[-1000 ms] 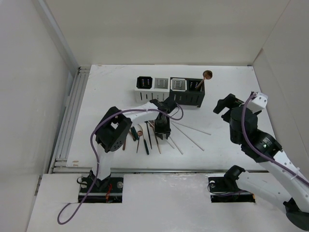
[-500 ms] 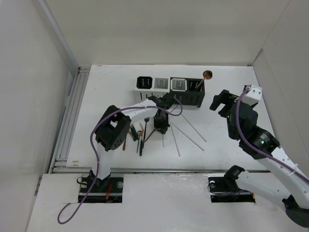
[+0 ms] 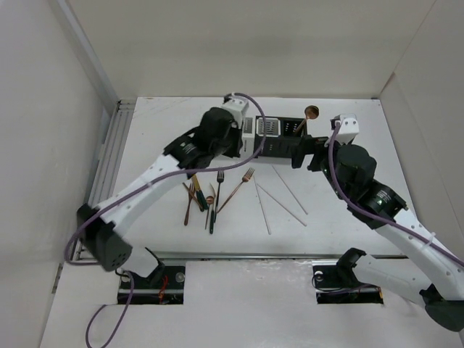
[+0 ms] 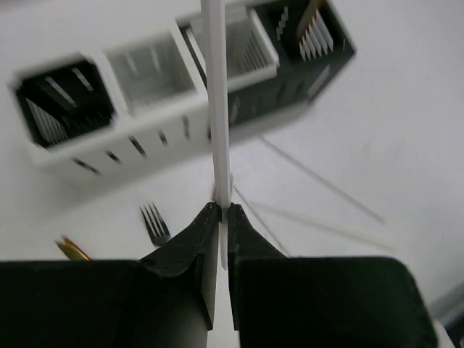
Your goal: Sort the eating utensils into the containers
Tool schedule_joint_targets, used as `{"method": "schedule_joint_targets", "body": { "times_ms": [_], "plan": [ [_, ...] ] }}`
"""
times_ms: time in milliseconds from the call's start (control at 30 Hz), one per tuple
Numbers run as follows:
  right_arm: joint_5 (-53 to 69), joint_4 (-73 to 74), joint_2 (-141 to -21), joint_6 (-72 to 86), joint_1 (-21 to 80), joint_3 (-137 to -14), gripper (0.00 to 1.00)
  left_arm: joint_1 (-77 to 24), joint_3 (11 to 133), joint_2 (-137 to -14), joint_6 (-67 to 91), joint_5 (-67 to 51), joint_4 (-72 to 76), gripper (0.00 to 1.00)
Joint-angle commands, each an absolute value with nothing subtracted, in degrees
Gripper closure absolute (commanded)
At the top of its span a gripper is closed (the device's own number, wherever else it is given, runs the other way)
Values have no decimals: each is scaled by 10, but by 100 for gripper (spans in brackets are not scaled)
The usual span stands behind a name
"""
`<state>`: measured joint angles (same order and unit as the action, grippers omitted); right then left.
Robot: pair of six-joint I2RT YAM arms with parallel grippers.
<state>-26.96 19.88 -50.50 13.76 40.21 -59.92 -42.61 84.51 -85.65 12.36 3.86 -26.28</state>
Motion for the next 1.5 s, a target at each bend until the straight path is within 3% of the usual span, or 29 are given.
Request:
{"method": "schedule_joint_targets", "body": {
  "times_ms": [0,100,333,767,1200,1333,1367,1467],
  "plan": [
    [-249,89,-496,100,407,-602,0,-413,759,-790,1,163,18,100],
    [-244,66,-530,83,407,-602,0,-384,740,-817,-87,225,230,100],
    [-232,36,-593,64,407,-620,0,-313,775,-930,-100,224,339,100],
    [-206,20,-686,63,372,-664,0,-258,709,-973,-4,135,365,100],
    [-193,99,-642,99,339,-606,0,-252,628,-999,25,87,412,100],
    [-176,175,-656,112,339,-635,0,-257,633,-1020,15,87,424,54],
    [-176,186,-657,117,339,-635,0,-258,633,-1020,15,87,411,37],
    [-190,200,-657,132,339,-642,0,-272,675,-1015,15,113,359,30]
  ]
}}
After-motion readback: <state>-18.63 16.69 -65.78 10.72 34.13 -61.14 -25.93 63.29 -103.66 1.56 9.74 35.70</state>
